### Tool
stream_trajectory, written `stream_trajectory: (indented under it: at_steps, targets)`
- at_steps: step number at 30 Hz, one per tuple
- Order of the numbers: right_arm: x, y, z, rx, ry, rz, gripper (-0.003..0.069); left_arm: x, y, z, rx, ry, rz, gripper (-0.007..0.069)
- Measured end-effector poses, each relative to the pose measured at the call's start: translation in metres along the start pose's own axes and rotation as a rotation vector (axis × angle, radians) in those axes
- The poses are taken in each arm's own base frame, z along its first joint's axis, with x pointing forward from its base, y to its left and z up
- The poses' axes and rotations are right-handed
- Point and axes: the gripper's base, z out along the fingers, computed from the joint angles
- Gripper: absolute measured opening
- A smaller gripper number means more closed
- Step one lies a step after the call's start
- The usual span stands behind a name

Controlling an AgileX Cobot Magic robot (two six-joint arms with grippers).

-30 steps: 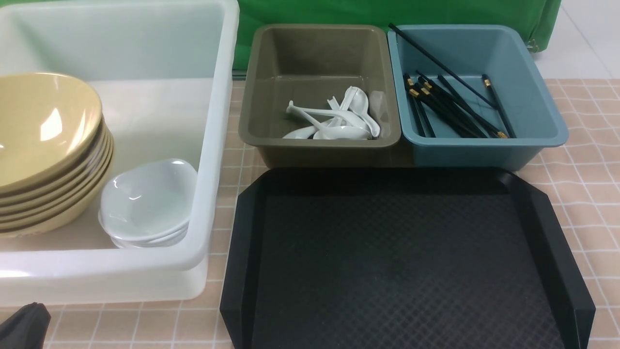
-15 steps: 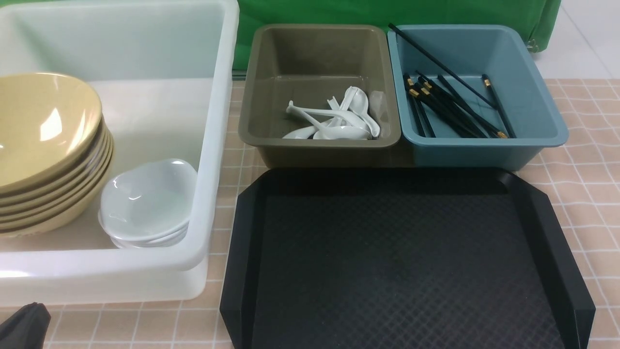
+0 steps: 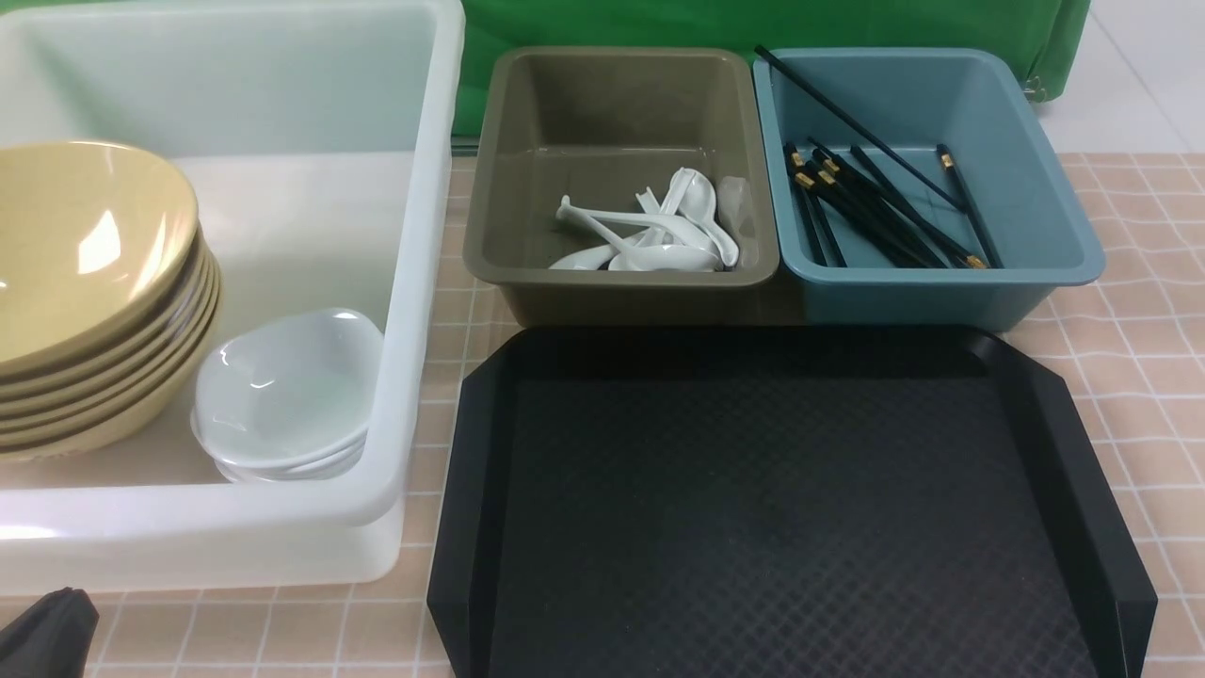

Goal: On brown table put chopsticks spoon bowls plates into blue grey white boxes.

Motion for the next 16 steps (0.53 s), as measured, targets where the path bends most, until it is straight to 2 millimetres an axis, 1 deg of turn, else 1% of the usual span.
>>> stream_trajectory:
  at_steps: [16]
  targets:
    - [0.0, 0.0, 0.0, 0.0, 0.0, 0.0, 0.0134, 0.0, 0.0, 0.0, 0.0, 0.0, 0.0, -0.0007]
